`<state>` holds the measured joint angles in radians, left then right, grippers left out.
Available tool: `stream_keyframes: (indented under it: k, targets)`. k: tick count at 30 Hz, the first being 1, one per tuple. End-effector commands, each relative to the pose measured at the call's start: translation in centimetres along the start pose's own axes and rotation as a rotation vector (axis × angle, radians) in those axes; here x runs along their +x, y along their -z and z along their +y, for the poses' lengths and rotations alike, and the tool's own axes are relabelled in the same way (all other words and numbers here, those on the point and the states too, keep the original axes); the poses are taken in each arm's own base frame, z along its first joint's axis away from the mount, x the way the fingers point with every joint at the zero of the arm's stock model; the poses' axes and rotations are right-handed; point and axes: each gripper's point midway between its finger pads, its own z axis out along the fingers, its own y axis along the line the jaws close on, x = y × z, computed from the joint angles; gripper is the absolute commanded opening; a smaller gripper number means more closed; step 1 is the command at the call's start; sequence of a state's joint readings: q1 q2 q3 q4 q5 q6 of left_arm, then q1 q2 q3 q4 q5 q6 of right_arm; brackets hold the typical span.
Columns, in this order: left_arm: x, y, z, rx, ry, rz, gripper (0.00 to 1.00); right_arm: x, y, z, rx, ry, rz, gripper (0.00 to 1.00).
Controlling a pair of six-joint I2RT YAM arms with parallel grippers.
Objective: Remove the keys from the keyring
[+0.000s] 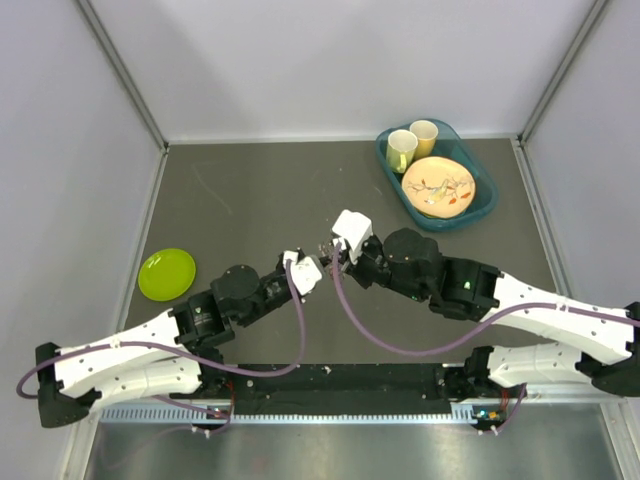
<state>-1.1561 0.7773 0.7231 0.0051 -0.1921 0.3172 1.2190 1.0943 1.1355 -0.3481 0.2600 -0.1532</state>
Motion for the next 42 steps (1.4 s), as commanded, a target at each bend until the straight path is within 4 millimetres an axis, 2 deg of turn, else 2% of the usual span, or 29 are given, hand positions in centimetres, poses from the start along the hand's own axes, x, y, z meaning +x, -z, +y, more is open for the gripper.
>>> stream_keyframes:
  k: [1,11,16,20,23,26,33,38,42]
  targets:
    - [-2.7,-0.4,-0.8,0.033,0.003,-0.115,0.00,-4.3,-0.3,0.7,-0.050,-0.113,-0.118,0.00]
    - [-3.9,0.5,-1.6,0.084,0.011,-0.191,0.00,-2.9,-1.7,-0.6,-0.022,-0.177,-0.044,0.00]
    - [-3.2,0.4,-2.1,0.105,-0.006,-0.176,0.00,-2.9,-2.1,-0.7,-0.041,-0.260,-0.032,0.00]
    - [-1.9,-0.1,-2.2,0.096,-0.039,-0.125,0.00,-2.7,-2.2,-1.3,-0.064,-0.340,-0.019,0.00]
    - [-1.7,-0.1,-2.2,0.092,-0.063,-0.117,0.00,-2.2,-2.2,-2.2,-0.055,-0.388,-0.007,0.00]
    - [-1.5,-0.2,-2.0,0.079,-0.083,-0.106,0.00,-2.0,-2.2,-2.0,-0.105,-0.429,0.011,0.00]
    - [-0.4,-0.7,-2.3,0.074,-0.112,-0.070,0.00,-2.3,-2.2,0.0,-0.223,-0.455,0.038,0.00]
    - [-0.8,-0.5,-2.4,0.076,-0.114,-0.084,0.00,-1.1,-2.2,-1.7,-0.189,-0.512,0.064,0.00]
    - [-1.1,-0.1,-2.3,0.081,-0.111,-0.102,0.00,-0.6,-2.2,-2.1,-0.187,-0.526,0.074,0.00]
